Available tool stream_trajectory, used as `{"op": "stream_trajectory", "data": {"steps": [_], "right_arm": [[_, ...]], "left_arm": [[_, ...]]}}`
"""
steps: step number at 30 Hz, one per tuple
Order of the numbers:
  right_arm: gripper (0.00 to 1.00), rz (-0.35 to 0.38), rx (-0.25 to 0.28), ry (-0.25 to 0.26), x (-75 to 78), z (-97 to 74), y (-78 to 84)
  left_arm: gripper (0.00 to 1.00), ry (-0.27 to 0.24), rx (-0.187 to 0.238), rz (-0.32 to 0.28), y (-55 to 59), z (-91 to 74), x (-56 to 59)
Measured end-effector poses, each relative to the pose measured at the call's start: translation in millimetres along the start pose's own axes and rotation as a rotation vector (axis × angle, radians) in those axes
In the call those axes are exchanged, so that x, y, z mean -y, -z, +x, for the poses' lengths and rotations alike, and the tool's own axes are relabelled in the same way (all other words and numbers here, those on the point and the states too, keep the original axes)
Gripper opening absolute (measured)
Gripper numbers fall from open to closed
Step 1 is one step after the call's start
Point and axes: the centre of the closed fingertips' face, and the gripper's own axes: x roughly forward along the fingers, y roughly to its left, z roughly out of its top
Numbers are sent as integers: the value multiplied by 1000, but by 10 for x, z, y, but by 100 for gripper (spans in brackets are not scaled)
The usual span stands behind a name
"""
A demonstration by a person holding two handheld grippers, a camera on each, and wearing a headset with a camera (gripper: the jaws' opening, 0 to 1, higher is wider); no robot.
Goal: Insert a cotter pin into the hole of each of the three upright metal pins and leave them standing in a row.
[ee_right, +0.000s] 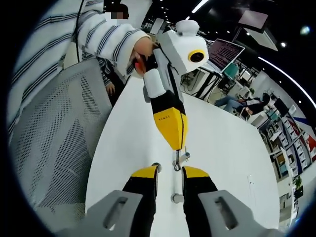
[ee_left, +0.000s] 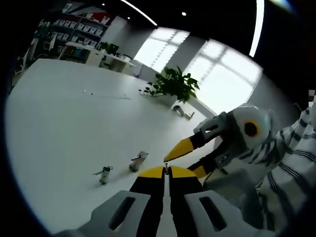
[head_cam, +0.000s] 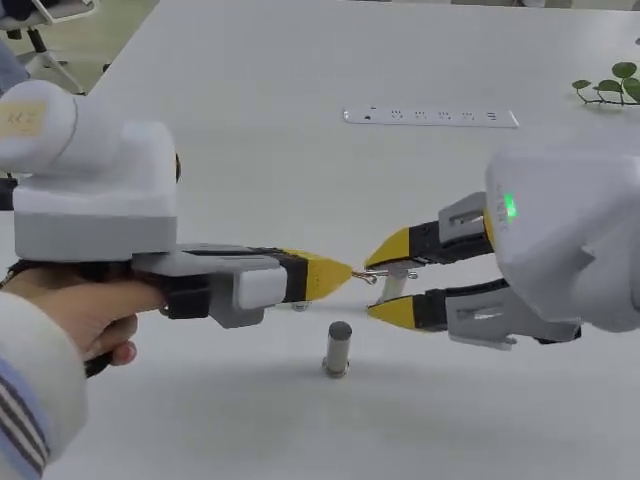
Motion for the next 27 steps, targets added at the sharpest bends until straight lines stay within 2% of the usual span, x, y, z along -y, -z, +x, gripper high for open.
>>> {"op": "stream_trajectory", "data": {"steps": [3,7,10,13,16,20,22,27], "right_arm": [[16,125,58,-32,-23,12,-15],[16,244,98,-51,-9,37,-3],[16,302,127,-54,7,40,-27],[10,320,141,-78,-33,27,-48],[7,302,135,-86,-66,27,-37],[3,317,149,-98,-105,21,-60],[0,317,152,-107,-124,15,-63],[0,311,153,-129,-181,-4,-59]], "left_arm": [[0,-1,-9,59,-2,-29,13],[0,24,-19,173,2,-54,72],[0,39,-35,231,13,-48,125],[0,61,-34,279,24,-32,175],[0,73,-45,332,41,-7,205],[0,86,-57,341,81,29,243],[0,98,-54,368,90,37,259],[0,124,-54,409,96,29,279]]}}
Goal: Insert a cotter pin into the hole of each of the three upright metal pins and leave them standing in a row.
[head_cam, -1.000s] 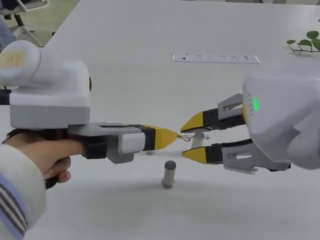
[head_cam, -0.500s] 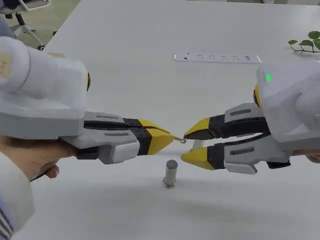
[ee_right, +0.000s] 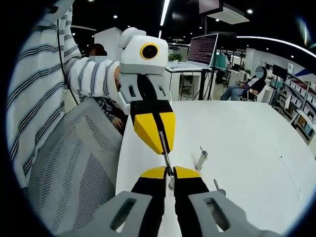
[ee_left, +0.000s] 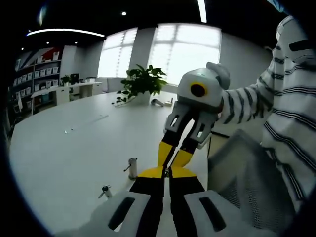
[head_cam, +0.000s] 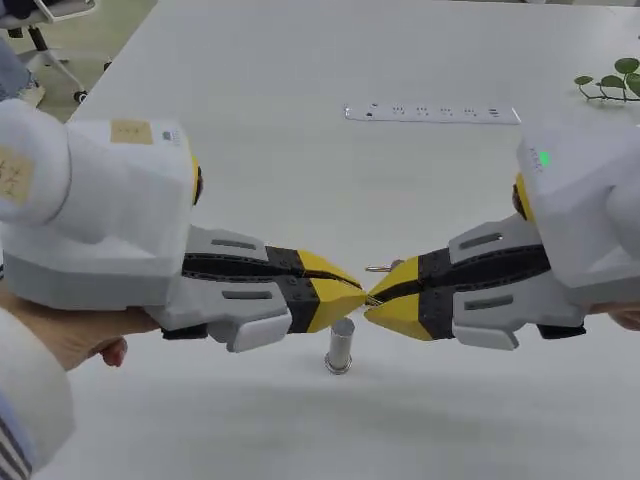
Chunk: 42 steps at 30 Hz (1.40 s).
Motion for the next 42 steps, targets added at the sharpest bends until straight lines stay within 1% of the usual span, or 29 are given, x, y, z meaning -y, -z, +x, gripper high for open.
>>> {"op": "stream_trajectory", "data": {"steps": [2,6,8,12,14,15,16,17,21,22,23,24,25,27,28,29,30,31,32,34,37,40,41,42], "right_arm": [[0,2,1,-3,-13,-5,3],[0,6,-7,-4,-6,-30,36],[0,7,-9,-9,-12,-34,44],[0,11,-26,-25,-48,-35,71],[0,7,-28,-30,-59,-32,74],[0,9,-31,-33,-66,-30,76],[0,10,-37,-36,-71,-30,84],[0,9,-42,-38,-76,-30,93],[0,15,-49,-46,-85,-34,110],[0,9,-50,-40,-84,-36,111],[0,6,-49,-36,-87,-38,113],[0,4,-50,-38,-94,-42,120],[0,-3,-54,-38,-100,-49,140],[0,-14,-67,-30,-88,-59,183],[0,-14,-74,-28,-84,-62,205],[0,-12,-85,-17,-62,-59,251],[0,-12,-87,-10,-44,-56,275],[0,-2,-88,-6,-31,-56,295],[0,19,-87,-2,-20,-60,319],[0,18,-89,4,-9,-66,352],[0,19,-109,20,26,-72,436],[0,46,-119,40,69,-59,525],[0,57,-124,43,72,-57,547],[0,74,-134,42,69,-56,581]], "left_arm": [[0,9,-4,21,12,-7,9],[0,14,-37,44,100,-24,3],[0,20,-49,50,141,-27,12],[0,28,-59,50,204,-15,23],[0,29,-84,55,263,-5,19],[0,31,-90,51,288,5,18],[0,36,-92,28,299,7,24],[0,40,-90,-22,306,10,40],[0,42,-88,31,308,12,38],[0,45,-88,49,310,13,35],[0,59,-95,76,328,13,43],[0,55,-100,74,337,15,31],[1,31,-107,61,352,18,-19],[6,3,-107,55,371,24,-90],[7,-18,-107,39,381,24,-130],[7,-21,-107,24,395,30,-148],[8,-36,-105,5,410,38,-189],[9,-46,-117,8,435,44,-213],[12,-58,-130,25,464,53,-236],[15,-62,-143,32,496,66,-252],[15,-61,-155,34,536,99,-266],[16,-58,-170,40,568,129,-275],[18,-62,-182,48,589,143,-290],[20,-66,-184,47,596,154,-303]]}}
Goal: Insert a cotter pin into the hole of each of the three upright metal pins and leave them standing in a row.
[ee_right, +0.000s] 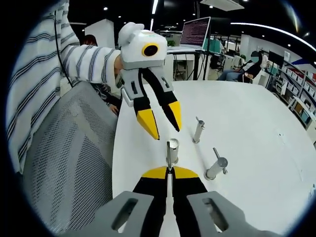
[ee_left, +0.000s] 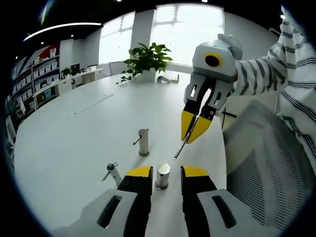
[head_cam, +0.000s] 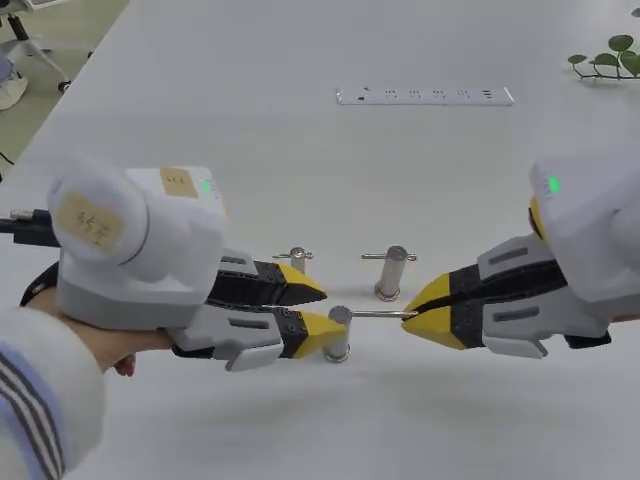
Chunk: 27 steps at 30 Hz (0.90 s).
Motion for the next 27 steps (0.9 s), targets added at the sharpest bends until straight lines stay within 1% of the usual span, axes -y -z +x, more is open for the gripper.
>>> {"op": "stream_trajectory", "data": {"steps": [1,2,4,8,10,16,18,20,23,25,27], "right_arm": [[0,-1,-3,4,7,5,15],[0,-3,-7,8,10,7,31],[0,7,-13,11,16,12,63],[0,24,-17,18,38,31,94],[0,27,-21,19,47,44,111],[0,29,-14,13,69,100,115],[0,32,-9,12,69,114,108],[0,35,-6,10,77,125,113],[0,32,0,4,69,129,104],[0,33,5,0,73,129,99],[0,33,8,2,86,131,97]], "left_arm": [[23,-1,-8,-10,14,18,-14],[24,2,-13,-9,22,28,-16],[22,6,-24,8,43,50,-21],[22,14,-40,25,67,95,-35],[21,16,-55,41,89,117,-43],[16,35,-81,62,134,178,-25],[13,38,-80,69,128,181,-18],[10,31,-76,77,117,182,-30],[10,28,-79,69,123,183,-34],[10,27,-78,86,124,182,-31],[10,28,-79,87,126,180,-30]]}}
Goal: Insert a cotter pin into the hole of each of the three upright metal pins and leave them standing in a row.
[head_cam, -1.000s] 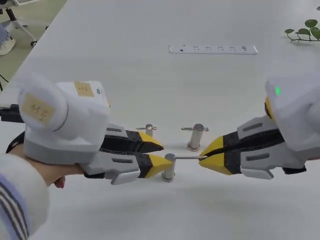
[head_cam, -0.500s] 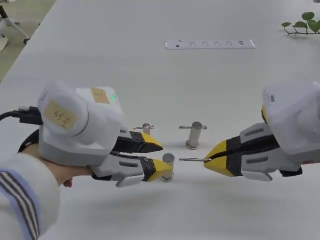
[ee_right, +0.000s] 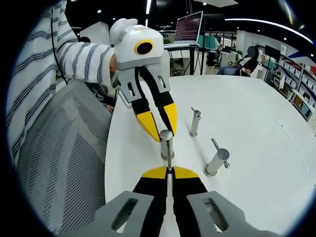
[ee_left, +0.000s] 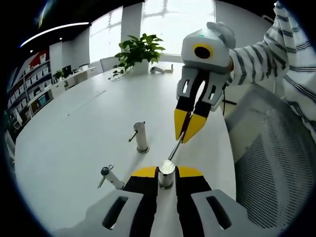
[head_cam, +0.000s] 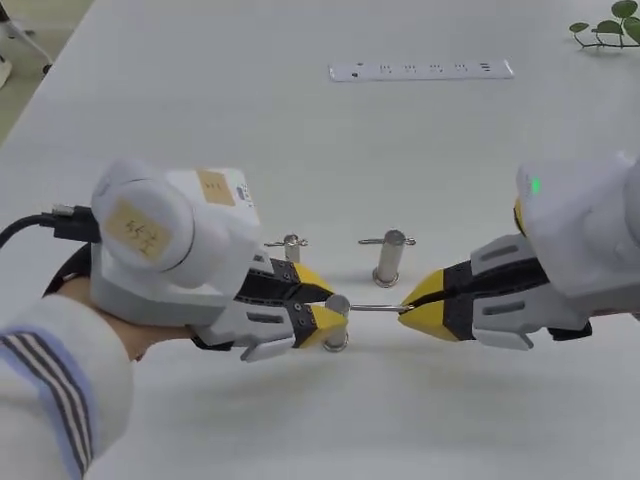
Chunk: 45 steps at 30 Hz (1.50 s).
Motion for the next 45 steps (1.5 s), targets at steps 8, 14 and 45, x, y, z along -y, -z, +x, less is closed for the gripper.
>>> {"op": "stream_trajectory", "data": {"steps": [8,14,45], "right_arm": [[0,2,0,-17,-26,52,-25],[0,-7,-12,-12,3,79,-7],[0,-198,-10,-112,-74,360,-197]], "left_arm": [[9,-3,0,-2,1,-1,-3],[9,-8,3,-22,1,2,-3],[9,-3,-11,-30,1,0,6]]}}
